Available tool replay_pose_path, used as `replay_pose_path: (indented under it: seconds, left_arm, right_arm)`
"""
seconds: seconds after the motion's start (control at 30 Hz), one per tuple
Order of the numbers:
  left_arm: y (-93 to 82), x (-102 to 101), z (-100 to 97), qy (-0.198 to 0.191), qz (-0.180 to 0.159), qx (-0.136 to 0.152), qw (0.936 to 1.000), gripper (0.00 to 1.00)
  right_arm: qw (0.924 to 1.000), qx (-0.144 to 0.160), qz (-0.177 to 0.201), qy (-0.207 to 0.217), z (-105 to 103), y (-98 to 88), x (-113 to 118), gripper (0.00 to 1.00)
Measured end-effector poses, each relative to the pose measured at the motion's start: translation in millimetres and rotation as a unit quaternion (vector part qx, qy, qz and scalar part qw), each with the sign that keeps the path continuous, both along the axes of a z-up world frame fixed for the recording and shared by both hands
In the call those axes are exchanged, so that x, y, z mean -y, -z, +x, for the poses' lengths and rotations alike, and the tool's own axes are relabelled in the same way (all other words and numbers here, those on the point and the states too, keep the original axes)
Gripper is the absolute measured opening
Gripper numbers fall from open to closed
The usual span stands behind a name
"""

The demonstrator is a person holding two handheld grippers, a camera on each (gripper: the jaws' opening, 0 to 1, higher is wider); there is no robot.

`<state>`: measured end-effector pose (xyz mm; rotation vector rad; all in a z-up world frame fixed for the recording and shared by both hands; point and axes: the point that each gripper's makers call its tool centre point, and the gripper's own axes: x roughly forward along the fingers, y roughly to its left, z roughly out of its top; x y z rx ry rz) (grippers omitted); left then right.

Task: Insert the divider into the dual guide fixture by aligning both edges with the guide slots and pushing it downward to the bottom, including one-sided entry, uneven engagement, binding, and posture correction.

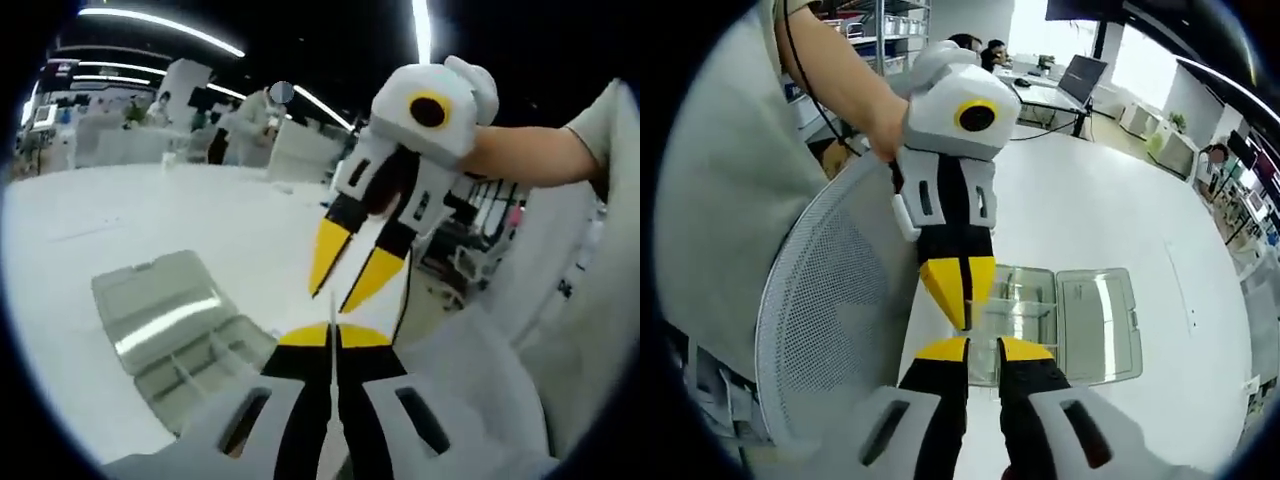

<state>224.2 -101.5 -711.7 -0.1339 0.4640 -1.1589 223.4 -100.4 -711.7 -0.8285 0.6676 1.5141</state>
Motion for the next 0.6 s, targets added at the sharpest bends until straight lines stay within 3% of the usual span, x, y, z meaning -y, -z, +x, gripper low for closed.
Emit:
replay_pose_path:
  seconds: [0.4,0.53,0.6]
  left_arm:
    - [-3.9,-2.3,-3.1,0.016,0.003,0.042,0.999,0.0]
    - [-3.1,-2.8,-4.5,0.02,0.005,0.048,0.9987,0.0]
    - [-2.7,-2.5,-5.1,0.023,0.009,0.052,0.9984,0.0]
  right_arm:
    - [0.9992,-0.039,-0.003,-0.011,-7.3,2.3,-3.7,0.01]
    - [0.997,-0.076,0.012,0.003,-12.2,-1.0,-8.5,0.0]
    - [0.997,-0.077,0.009,0.002,-11.2,-0.3,-8.1,0.0]
